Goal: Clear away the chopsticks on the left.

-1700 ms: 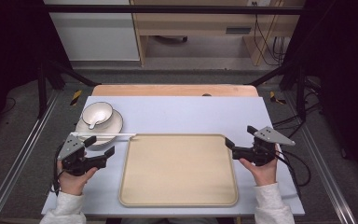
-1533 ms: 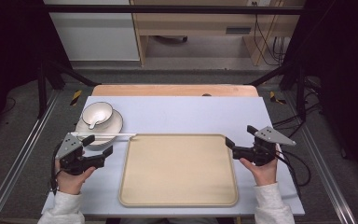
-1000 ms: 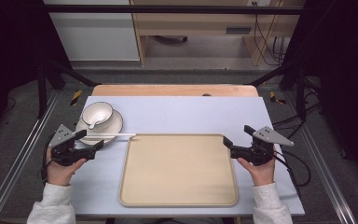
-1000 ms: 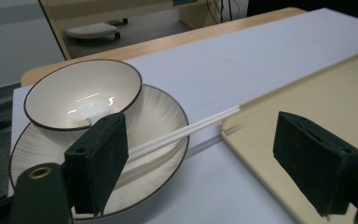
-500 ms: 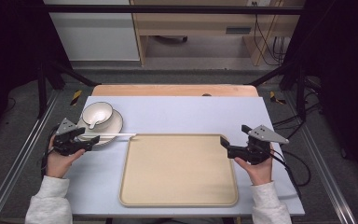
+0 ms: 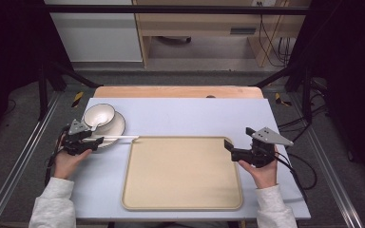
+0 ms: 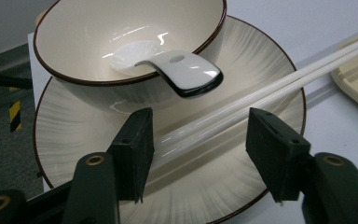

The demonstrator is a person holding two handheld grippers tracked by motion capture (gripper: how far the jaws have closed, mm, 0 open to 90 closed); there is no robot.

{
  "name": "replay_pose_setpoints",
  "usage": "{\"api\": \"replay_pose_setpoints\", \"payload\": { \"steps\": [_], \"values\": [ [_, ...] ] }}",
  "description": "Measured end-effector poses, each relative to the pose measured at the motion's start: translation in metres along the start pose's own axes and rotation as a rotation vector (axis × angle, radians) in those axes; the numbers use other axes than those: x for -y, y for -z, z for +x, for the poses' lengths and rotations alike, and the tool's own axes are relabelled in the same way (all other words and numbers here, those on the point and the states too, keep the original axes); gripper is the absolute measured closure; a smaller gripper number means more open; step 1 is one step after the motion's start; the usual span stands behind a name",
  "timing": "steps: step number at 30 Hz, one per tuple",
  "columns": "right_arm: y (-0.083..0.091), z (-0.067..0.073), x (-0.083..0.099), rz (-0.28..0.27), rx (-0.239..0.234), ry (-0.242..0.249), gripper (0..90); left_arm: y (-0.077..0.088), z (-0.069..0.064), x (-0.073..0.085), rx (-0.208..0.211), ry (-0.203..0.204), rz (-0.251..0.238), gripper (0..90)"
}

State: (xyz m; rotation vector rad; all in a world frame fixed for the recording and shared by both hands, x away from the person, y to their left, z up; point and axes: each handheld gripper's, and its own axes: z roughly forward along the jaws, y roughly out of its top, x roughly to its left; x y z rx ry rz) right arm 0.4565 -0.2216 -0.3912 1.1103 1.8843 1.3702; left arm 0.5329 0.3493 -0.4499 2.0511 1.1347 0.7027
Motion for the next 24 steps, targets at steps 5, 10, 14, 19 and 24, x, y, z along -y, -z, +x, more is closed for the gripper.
{"api": "replay_pose_setpoints", "payload": {
  "steps": [5,10,14,19,24],
  "values": [
    [0.000,0.001,0.000,0.000,0.000,-0.004,7.6,-0.002,-0.003,0.001,-0.014,-0.024,0.038,51.3],
    [0.002,0.000,-0.001,-0.002,0.002,-0.005,7.6,-0.001,-0.005,0.000,0.009,-0.032,0.038,59.8],
    [0.002,0.000,-0.001,-0.005,0.001,-0.007,7.5,-0.001,-0.007,0.000,0.044,-0.049,0.047,65.9],
    [0.003,-0.001,-0.001,-0.007,0.001,-0.012,7.5,-0.001,-0.010,-0.001,0.066,-0.061,0.063,72.2],
    [0.003,-0.001,-0.001,-0.004,0.001,-0.012,7.5,-0.001,-0.012,-0.002,0.074,-0.069,0.070,78.3]
  ]
}}
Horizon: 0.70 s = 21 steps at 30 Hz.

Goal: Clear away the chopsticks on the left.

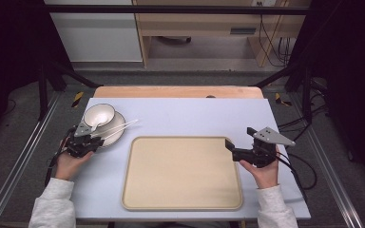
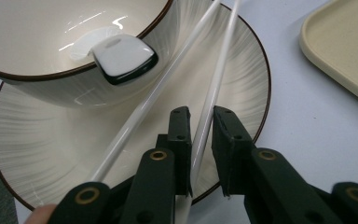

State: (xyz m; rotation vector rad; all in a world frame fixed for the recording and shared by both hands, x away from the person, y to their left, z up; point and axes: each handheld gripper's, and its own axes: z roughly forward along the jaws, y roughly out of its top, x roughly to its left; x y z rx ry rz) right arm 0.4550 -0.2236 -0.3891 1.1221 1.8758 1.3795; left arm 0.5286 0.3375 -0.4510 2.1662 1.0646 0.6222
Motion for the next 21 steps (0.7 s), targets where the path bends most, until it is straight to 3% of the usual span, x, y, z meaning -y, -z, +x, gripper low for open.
{"api": "replay_pose_setpoints", "payload": {
  "steps": [10,18,21],
  "values": [
    [0.0001,-0.0002,-0.0001,0.002,-0.002,0.001,7.4,-0.0003,-0.0018,-0.0011,0.000,-0.009,0.016,83.7],
    [0.0000,-0.0003,-0.0001,0.003,-0.004,0.000,7.2,-0.0044,-0.0043,-0.0052,0.001,0.037,0.022,78.0],
    [-0.0003,-0.0007,-0.0002,0.003,-0.005,0.002,7.1,-0.0089,-0.0046,-0.0064,-0.008,0.051,0.048,78.5]
  ]
}}
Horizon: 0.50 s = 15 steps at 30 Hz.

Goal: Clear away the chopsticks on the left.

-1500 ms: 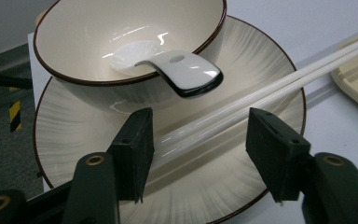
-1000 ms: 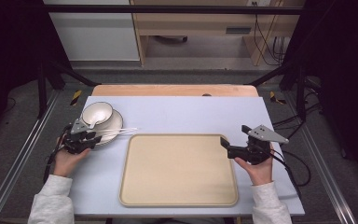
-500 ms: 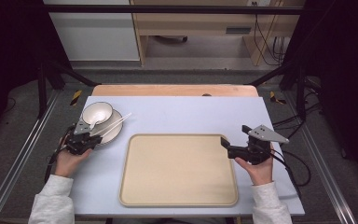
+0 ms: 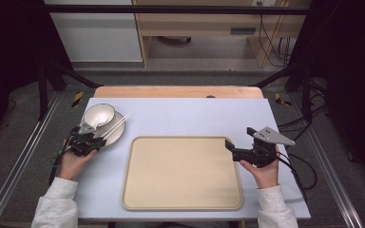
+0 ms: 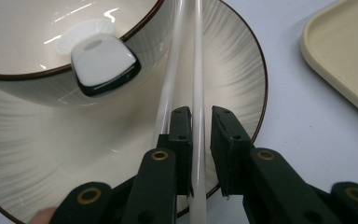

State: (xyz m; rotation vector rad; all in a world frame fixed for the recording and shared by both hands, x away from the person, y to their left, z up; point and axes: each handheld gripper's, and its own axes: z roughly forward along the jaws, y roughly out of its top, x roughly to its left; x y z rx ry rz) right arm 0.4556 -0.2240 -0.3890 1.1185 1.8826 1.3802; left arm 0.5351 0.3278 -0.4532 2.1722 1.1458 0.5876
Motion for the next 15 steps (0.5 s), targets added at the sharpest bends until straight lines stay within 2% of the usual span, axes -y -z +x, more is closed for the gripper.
{"api": "replay_pose_setpoints", "payload": {
  "steps": [6,15],
  "values": [
    [-0.0003,0.0002,0.0001,0.002,-0.002,0.000,7.0,-0.0038,-0.0017,-0.0016,-0.011,0.001,0.025,82.5],
    [0.0011,-0.0005,-0.0003,0.004,-0.003,-0.001,7.0,-0.0018,-0.0055,-0.0033,-0.004,-0.004,0.014,84.3]
  ]
}}
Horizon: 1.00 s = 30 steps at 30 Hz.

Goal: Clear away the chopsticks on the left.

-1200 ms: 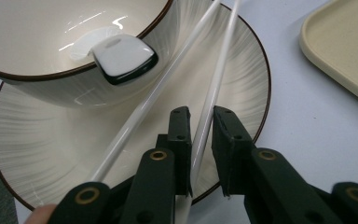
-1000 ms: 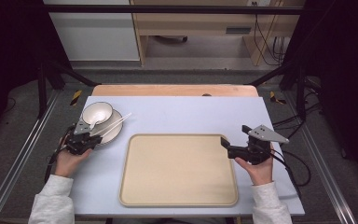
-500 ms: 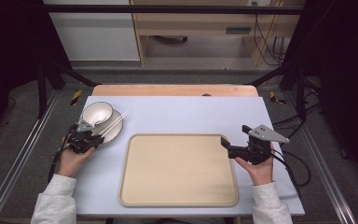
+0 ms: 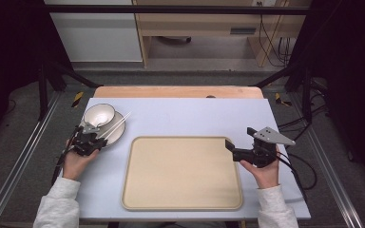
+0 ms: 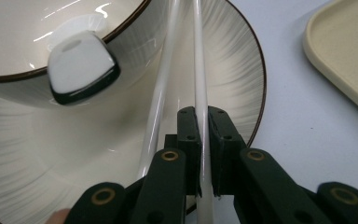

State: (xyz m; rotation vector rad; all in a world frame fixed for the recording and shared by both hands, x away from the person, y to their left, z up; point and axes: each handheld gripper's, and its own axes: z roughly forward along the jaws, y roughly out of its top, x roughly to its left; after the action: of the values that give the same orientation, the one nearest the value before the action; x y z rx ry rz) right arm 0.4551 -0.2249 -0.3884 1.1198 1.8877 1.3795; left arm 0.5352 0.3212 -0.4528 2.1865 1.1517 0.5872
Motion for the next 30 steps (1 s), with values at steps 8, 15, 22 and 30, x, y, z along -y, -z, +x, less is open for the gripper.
{"api": "replay_pose_setpoints", "payload": {
  "steps": [8,15,22,30],
  "values": [
    [0.002,-0.001,0.000,-0.004,0.003,-0.001,6.9,0.013,-0.003,-0.004,-0.012,0.026,-0.059,84.5],
    [0.009,-0.005,-0.002,-0.020,0.017,-0.018,6.5,0.034,-0.023,-0.011,-0.032,0.067,-0.128,84.4],
    [0.013,-0.009,-0.002,-0.023,0.037,-0.025,6.0,0.048,-0.047,-0.010,-0.058,0.080,-0.174,84.4],
    [0.012,-0.011,-0.001,-0.012,0.053,-0.027,5.7,0.062,-0.069,-0.010,-0.061,0.113,-0.206,84.4]
  ]
}}
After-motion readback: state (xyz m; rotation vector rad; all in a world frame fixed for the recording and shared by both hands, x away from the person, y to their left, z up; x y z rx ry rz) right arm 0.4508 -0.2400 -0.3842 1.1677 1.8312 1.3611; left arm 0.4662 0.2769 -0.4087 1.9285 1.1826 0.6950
